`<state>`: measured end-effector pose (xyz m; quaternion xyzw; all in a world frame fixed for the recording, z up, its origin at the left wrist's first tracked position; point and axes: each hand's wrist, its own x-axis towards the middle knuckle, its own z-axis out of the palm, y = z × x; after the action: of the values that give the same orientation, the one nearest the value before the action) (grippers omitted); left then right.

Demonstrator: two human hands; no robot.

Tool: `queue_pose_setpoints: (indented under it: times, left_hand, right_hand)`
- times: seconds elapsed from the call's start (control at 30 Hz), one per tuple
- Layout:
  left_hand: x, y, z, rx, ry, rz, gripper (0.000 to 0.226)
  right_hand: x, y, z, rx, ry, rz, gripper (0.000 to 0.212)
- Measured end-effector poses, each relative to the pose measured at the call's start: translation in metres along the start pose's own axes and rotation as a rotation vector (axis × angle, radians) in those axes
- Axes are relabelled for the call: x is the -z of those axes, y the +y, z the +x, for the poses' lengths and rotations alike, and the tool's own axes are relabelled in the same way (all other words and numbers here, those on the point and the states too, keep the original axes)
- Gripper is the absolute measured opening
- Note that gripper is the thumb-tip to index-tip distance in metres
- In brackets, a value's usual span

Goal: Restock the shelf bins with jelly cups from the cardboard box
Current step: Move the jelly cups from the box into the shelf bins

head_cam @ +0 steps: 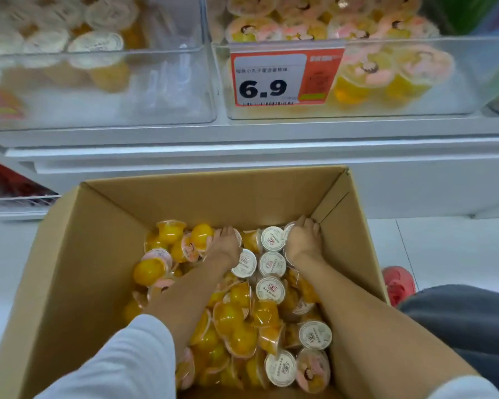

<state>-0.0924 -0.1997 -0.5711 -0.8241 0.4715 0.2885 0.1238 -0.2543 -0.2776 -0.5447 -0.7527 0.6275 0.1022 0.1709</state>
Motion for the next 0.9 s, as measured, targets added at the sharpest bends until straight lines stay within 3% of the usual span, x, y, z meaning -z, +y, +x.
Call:
queue_pose_setpoints:
  times: [0.13,0.23,0.4,0.6,0.7,0.9]
  left_hand:
    - [-0.011,0.0,0.002,-0.012,0.136,0.14,0.072]
    - [-0.006,-0.001,0.003,-0.04,0.2,0.181,0.054]
    - [0.001,-0.006,-0.001,-0.308,0.172,0.48,0.04]
    - [0.028,-0.008,-0.001,-0.391,0.062,0.499,0.059]
    - [0.031,-0.005,-0.002,-0.347,-0.062,0.513,0.051]
    - [0.028,-0.01,0.001,-0.361,0.003,0.568,0.065]
  right_hand:
    - [-0.01,0.001,0.001,0.066,-0.027,-0.133,0.036]
    - [-0.009,0.006,0.002,0.073,-0.058,-0.03,0.04]
    - [0.001,0.009,-0.004,0.067,-0.133,0.124,0.041]
    - [0.011,0.009,-0.019,0.162,-0.125,0.163,0.028]
    - [0.018,0.012,-0.024,0.164,-0.117,0.177,0.03]
    - [0.019,0.014,-0.02,0.12,-0.103,0.253,0.026]
